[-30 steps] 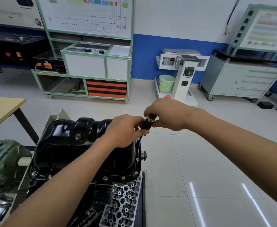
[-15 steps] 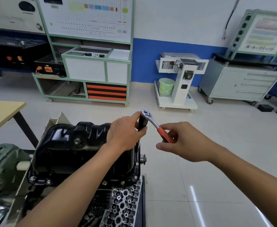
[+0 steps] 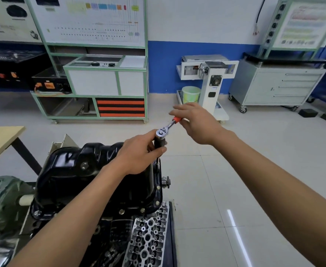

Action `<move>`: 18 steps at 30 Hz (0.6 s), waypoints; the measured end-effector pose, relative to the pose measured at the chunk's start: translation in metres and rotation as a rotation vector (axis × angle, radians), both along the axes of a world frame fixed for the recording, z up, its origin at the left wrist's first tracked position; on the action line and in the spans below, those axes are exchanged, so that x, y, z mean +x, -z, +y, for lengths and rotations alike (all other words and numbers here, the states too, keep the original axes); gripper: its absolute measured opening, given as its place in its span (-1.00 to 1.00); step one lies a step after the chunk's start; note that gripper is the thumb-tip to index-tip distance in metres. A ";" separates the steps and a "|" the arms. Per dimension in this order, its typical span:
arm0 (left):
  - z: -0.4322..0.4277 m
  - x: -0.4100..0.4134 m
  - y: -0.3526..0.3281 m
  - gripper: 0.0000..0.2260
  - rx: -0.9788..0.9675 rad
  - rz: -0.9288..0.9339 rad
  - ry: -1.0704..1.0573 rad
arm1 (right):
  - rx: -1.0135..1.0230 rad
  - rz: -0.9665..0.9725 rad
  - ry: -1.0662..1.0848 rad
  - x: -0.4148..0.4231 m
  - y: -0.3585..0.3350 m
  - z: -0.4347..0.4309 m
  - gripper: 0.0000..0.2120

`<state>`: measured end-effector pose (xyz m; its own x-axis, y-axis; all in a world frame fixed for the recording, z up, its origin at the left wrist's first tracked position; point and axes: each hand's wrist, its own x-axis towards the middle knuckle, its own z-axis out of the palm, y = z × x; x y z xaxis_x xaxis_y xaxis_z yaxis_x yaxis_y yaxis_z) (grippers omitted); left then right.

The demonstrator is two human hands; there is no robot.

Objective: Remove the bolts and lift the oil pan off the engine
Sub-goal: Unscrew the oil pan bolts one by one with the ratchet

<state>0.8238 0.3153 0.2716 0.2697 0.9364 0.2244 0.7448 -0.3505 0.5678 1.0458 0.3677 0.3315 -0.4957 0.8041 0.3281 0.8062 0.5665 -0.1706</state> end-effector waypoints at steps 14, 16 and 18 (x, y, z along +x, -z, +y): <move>0.001 0.009 0.004 -0.76 0.057 -0.114 -0.118 | -0.121 0.155 0.087 0.030 0.009 -0.063 -0.62; 0.000 0.013 0.004 -0.76 0.095 -0.114 -0.142 | -0.315 0.228 0.100 0.022 0.016 -0.084 -0.63; -0.001 0.016 0.004 -0.68 0.124 -0.121 -0.147 | -0.589 0.401 0.088 0.006 0.028 -0.104 -0.72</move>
